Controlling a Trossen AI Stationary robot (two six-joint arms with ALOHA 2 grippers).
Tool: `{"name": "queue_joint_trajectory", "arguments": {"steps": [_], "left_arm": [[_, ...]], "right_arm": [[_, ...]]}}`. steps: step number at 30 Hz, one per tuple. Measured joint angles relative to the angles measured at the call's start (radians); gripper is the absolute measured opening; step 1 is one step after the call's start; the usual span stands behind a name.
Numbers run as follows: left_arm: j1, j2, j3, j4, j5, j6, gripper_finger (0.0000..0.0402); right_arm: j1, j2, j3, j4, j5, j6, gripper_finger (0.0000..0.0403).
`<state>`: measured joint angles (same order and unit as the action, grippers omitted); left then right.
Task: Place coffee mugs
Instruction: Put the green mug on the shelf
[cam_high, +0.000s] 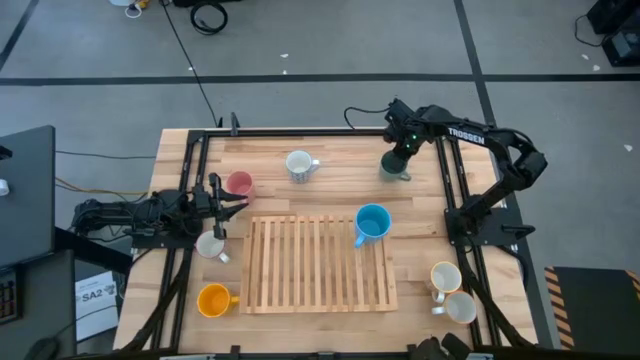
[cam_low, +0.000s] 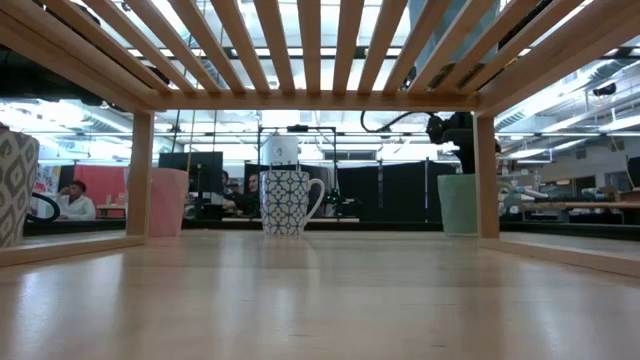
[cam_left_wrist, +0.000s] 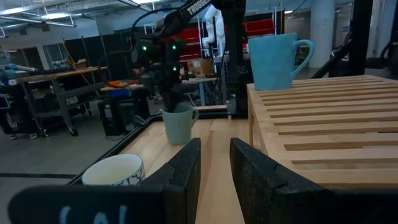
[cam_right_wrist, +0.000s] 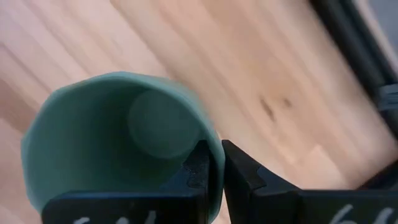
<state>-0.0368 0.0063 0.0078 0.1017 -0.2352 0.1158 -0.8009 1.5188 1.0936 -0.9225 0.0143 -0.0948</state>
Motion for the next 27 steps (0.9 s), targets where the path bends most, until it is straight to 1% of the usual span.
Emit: {"name": "queue_joint_trajectory", "arguments": {"steps": [6,11,17,22,27], "left_arm": [[0.0,0.0,0.0,0.046,0.0,0.0,0.0094],[0.0,0.0,0.0,0.14,-0.006,0.0,0.0094],[0.0,0.0,0.0,0.281,-0.085,-0.001,0.0094],[0.0,0.005,0.0,0.352,-0.132,-0.003,0.0094],[0.0,0.073,0.027,0.369,-0.193,-0.051,0.0094]], "right_arm": [[0.0,0.0,0.092,-0.006,0.048,0.069,0.0031],[0.0,0.0,0.17,-0.007,0.052,0.144,0.0029],[0.017,0.0,0.252,-0.003,0.052,0.202,0.003],[0.045,0.0,0.306,0.014,0.05,0.258,0.003],[0.068,0.0,0.341,0.016,0.049,0.304,0.003]]}}
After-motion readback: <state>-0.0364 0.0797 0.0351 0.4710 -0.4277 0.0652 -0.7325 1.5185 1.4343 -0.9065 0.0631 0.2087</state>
